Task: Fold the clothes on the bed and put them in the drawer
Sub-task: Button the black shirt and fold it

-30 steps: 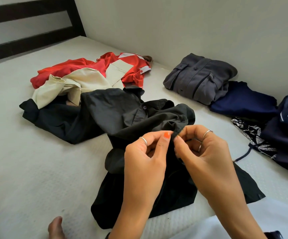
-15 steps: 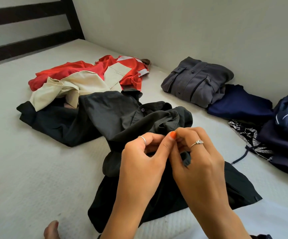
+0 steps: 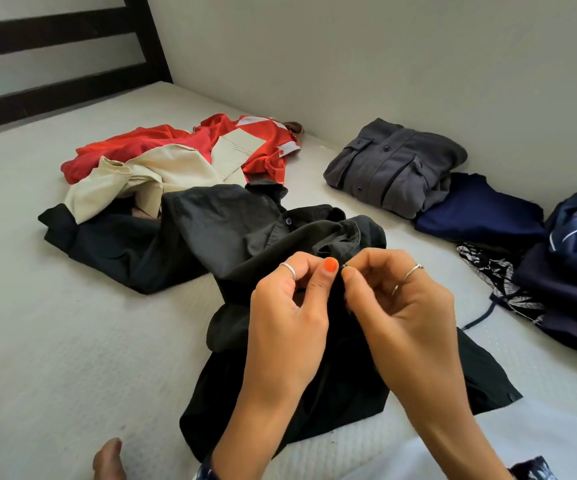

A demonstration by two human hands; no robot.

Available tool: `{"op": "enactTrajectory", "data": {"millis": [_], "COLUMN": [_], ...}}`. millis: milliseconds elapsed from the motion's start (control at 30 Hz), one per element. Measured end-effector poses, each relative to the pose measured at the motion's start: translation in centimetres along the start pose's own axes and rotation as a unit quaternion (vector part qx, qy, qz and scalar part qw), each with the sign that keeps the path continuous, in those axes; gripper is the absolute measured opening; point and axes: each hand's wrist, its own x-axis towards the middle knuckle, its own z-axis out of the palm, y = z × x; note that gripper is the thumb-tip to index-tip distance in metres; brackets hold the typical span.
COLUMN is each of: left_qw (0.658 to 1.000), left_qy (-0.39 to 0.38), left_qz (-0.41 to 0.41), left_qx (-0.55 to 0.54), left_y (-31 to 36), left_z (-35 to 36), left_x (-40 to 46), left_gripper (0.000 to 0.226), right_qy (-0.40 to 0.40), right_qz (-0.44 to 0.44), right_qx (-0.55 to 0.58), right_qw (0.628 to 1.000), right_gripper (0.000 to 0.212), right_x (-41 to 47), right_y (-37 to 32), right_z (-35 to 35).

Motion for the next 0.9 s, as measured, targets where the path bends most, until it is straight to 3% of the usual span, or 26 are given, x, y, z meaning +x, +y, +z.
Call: {"op": "enactTrajectory", "data": {"millis": [167, 300, 467, 600, 700, 767, 900], "left_qw": [0.997, 0.994, 0.993, 0.99, 0.984, 0.977, 0.962], "left_qy": [-0.057, -0.084, -0.052, -0.048, -0.058, -0.063, -0.071], "left_qz": [0.034, 0.008, 0.015, 0.025, 0.029, 0.033, 0.03], "left_qx": [0.051, 0.063, 0.105, 0.127, 0.167, 0.203, 0.262], "left_y": [-0.2, 0.0, 0.9, 1.4, 1.3, 0.9, -0.1], "left_z": [-0.7, -1.1, -1.4, -1.8, -1.2, -0.6, 0.4], "left_x": [1.2, 3.5, 7.0, 9.3, 10.5, 11.1, 11.3], "left_gripper": [0.022, 0.02, 0.025, 0.028, 0.033, 0.035, 0.041], "right_qy": [-0.066, -0.064, -0.067, -0.133, -0.123, -0.126, -0.127], "right_qz": [0.194, 0.142, 0.064, 0.03, 0.043, 0.073, 0.15], "right_qx": [0.203, 0.127, -0.031, -0.201, -0.161, -0.115, -0.017], "right_qw": [0.957, 0.98, 0.995, 0.97, 0.978, 0.983, 0.98], "right_gripper": [0.016, 0.012, 0.004, 0.028, 0.009, 0.008, 0.048], "right_x": [1.7, 2.6, 2.0, 1.8, 2.1, 2.3, 2.0], "right_y": [-0.3, 0.3, 1.3, 2.8, 3.4, 3.7, 3.9], "right_z": [-1.2, -1.8, -3.1, -3.0, -2.0, -1.7, -1.7]}}
